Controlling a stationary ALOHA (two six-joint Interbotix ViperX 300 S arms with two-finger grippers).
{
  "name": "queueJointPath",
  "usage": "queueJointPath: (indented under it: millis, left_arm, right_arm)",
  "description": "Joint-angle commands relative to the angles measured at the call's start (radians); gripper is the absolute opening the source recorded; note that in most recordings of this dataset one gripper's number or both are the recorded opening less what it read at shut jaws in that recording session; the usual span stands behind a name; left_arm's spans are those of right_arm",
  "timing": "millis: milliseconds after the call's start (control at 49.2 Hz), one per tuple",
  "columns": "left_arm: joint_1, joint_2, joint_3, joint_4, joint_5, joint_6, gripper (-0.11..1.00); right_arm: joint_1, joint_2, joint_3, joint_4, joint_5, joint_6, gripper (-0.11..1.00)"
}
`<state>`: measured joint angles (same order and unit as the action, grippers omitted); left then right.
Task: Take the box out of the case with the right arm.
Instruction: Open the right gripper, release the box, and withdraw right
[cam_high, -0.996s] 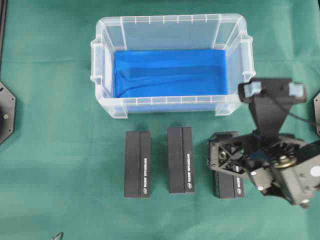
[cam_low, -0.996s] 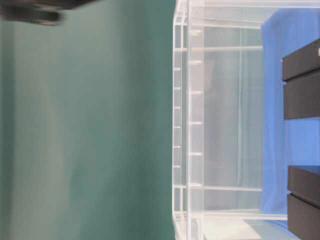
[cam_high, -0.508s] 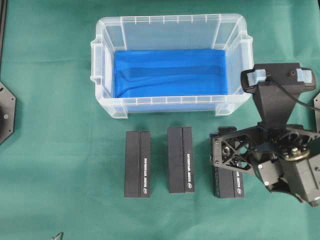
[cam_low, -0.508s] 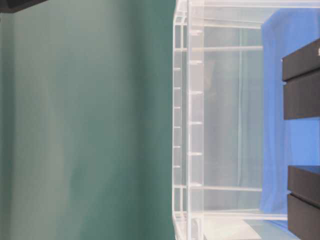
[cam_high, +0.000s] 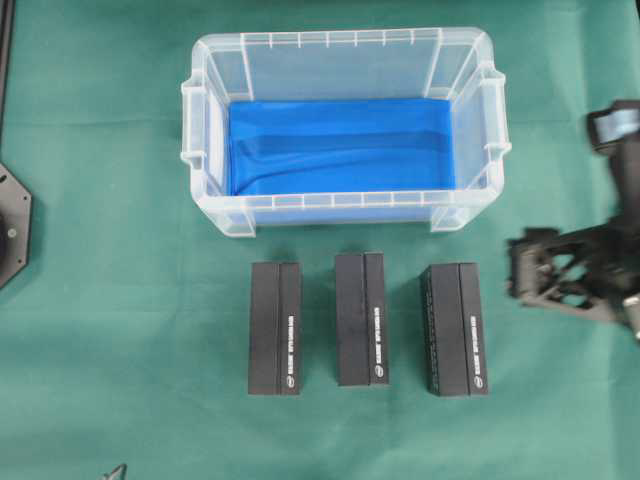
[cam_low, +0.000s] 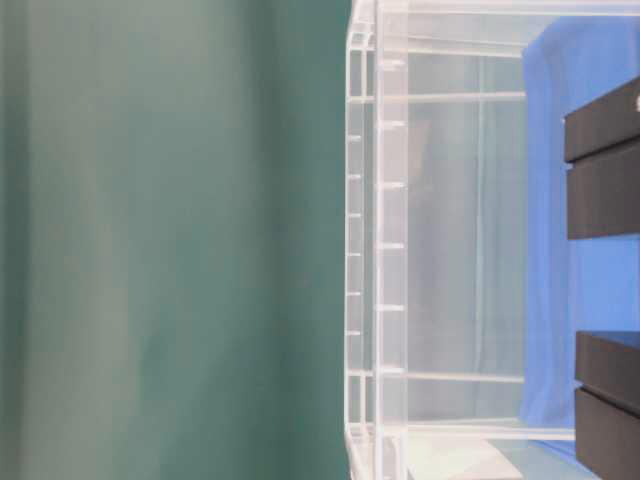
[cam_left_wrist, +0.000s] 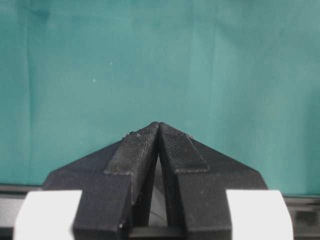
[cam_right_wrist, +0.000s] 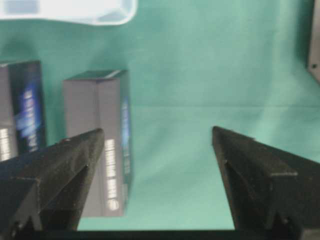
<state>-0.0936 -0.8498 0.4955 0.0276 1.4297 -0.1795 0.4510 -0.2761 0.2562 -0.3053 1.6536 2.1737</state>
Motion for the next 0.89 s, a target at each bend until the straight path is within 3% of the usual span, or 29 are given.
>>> queueJointPath:
  millis: [0,163,508,650,874]
  left_arm:
    - [-0.003,0.003,-0.011,0.003,-0.005,-0.002,0.02]
    - [-0.003,0.003,-0.011,0.003,-0.003,-0.002,0.02]
    - [-0.003,0.005,-0.011,0.003,-0.005,0.000,0.02]
    - [-0.003,0.005,-0.011,0.003,-0.005,0.000,0.02]
    - [-0.003,0.003,-0.011,0.003,-0.003,0.000,0.02]
  right_arm:
    - [0.020,-0.066,0.038,-0.002,-0.005,0.021,0.88]
    - [0.041,-0.127,0.092,-0.002,-0.003,0.055,0.88]
    - [0.015,-0.140,0.115,-0.008,-0.006,0.031,0.88]
    - [-0.052,-0.169,0.132,-0.009,-0.014,-0.060,0.88]
    - [-0.238,-0.221,0.163,-0.009,-0.066,-0.275,0.88]
